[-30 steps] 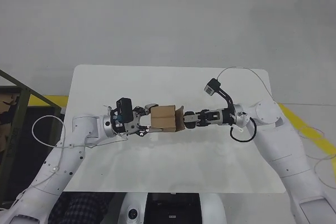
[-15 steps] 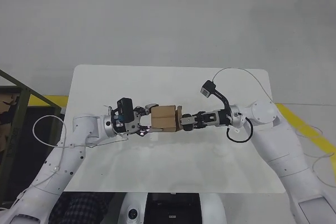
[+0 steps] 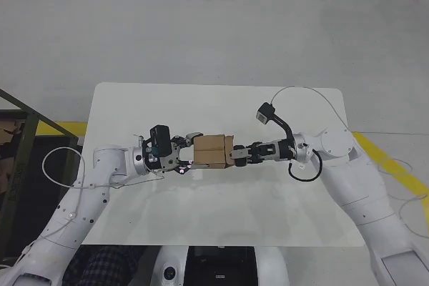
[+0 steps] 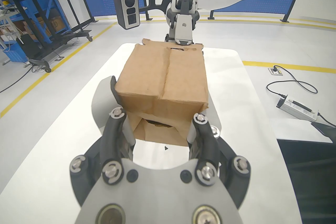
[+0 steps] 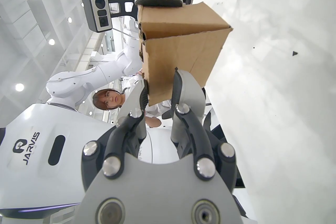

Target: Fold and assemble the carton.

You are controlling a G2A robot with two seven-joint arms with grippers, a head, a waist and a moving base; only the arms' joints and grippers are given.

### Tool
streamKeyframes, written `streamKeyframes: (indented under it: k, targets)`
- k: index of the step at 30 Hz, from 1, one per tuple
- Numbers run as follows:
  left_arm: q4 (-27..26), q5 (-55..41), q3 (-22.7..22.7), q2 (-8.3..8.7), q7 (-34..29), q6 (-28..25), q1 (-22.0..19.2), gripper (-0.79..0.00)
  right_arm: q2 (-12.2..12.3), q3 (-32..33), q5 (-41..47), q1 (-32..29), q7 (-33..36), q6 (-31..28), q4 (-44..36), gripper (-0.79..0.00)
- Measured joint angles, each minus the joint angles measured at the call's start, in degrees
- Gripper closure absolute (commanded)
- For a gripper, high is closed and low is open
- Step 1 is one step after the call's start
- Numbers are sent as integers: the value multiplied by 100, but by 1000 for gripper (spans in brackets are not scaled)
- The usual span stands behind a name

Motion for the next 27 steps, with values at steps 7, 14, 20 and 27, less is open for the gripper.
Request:
streamKeyframes:
  k: [7,14,20,27]
  targets:
    - [-15,8,0,-3,-7,-8,-1,-203,-2,-37,-31,28,-37,26,-55,-126]
    - [-42,22,15,-9,-28,-9,-10,-203,-19,-128,-78,96,-79,80,-77,-89]
    - [-75,57,19,-13,-49,13,-11,-206,-36,-198,-126,163,-141,145,-52,-77]
    - [-83,52,29,-17,-87,12,-10,-206,-35,-199,-149,185,-208,194,-92,-129]
